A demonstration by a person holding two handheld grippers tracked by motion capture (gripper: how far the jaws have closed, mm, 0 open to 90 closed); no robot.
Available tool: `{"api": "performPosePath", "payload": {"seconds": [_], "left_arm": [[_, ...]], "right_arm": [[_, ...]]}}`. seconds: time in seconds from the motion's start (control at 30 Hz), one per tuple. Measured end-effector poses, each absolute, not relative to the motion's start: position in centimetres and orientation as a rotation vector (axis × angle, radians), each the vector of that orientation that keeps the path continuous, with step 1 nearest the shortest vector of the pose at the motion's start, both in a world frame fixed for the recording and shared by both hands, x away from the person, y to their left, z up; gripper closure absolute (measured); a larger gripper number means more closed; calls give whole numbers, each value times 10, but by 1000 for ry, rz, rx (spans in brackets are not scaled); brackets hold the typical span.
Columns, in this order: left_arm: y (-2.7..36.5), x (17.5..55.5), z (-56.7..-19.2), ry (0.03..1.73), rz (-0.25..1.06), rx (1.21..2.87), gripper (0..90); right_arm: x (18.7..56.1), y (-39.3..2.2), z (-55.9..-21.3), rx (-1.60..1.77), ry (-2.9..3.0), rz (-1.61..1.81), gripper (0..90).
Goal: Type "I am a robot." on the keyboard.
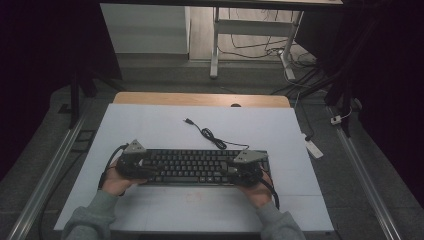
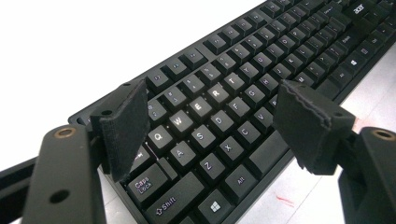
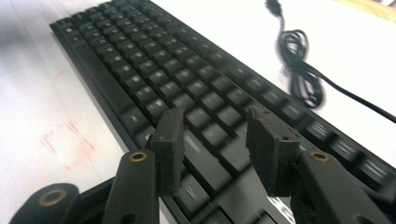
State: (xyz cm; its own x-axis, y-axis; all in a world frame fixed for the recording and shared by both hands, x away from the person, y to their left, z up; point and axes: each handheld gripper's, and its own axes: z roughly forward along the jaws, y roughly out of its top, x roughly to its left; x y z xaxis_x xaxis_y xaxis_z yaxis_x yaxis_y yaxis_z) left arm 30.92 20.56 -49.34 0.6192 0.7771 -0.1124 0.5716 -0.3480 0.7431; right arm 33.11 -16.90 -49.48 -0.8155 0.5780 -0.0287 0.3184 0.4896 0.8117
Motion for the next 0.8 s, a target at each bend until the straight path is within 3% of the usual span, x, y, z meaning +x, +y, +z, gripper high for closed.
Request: {"api": "performPosePath", "payload": {"seconds": [0.57, 0.7, 0.8], "left_arm": [[208, 310, -491, 1073, 285, 2012, 254], [209, 310, -490, 1078, 282, 1994, 280], [209, 309, -489, 1060, 269, 1993, 354]], "right_arm": [[315, -206, -494, 780, 2384, 1251, 539], [315, -208, -494, 784, 2382, 1243, 533], [315, -208, -494, 789, 2378, 1250, 532]]}}
